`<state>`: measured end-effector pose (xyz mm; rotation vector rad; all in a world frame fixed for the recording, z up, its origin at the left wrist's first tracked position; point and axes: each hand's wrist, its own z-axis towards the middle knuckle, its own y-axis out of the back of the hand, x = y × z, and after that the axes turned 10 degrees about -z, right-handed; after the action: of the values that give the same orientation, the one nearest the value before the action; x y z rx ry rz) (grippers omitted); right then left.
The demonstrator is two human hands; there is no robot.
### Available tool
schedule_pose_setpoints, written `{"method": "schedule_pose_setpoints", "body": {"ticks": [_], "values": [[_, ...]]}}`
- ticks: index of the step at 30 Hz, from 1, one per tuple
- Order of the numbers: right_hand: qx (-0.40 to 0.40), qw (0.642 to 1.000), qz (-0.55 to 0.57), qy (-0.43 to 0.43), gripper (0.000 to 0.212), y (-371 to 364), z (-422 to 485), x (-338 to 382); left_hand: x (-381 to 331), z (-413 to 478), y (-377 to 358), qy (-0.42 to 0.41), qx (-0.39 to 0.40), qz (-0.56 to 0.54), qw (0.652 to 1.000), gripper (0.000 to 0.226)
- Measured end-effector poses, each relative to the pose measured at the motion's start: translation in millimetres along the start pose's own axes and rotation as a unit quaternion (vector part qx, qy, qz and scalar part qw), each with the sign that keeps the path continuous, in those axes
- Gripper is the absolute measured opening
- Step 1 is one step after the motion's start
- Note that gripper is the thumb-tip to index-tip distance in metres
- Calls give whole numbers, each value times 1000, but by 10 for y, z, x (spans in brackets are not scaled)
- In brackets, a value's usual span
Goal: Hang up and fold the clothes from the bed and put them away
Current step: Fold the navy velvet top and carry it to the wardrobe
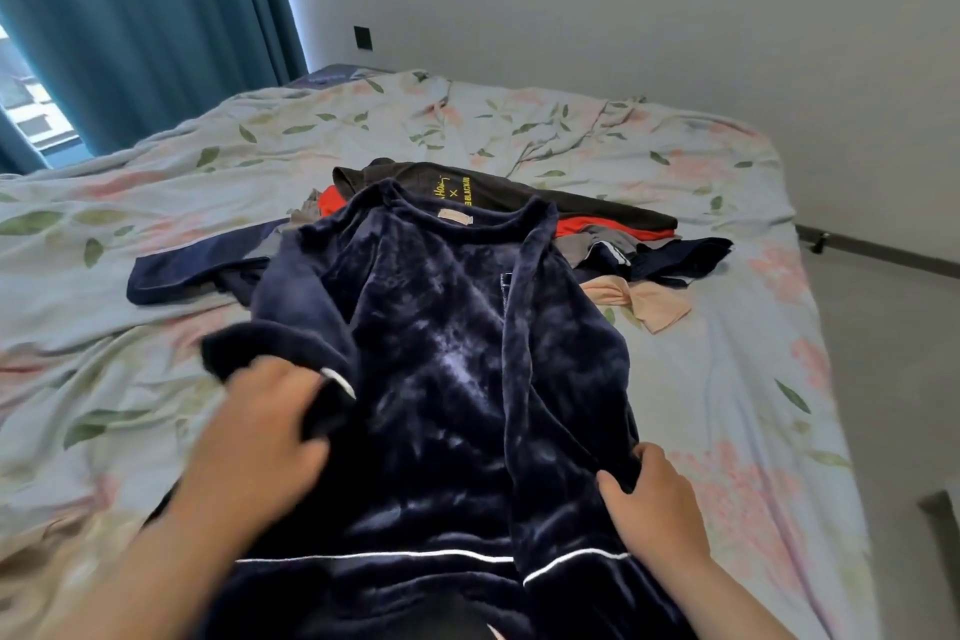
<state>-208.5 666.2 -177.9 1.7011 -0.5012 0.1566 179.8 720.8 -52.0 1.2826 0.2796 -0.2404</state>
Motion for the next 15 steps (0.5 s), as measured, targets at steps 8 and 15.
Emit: {"method": "schedule_pose_setpoints", "body": {"ticks": [8,15], "values": [[-29,999,12,9,48,-70,-61,5,-325,-424,-581,118,393,-115,904,28],[-73,997,1,-1,52,-155,-111,57,-50,-361,-617,228,178,-278,916,12]]}}
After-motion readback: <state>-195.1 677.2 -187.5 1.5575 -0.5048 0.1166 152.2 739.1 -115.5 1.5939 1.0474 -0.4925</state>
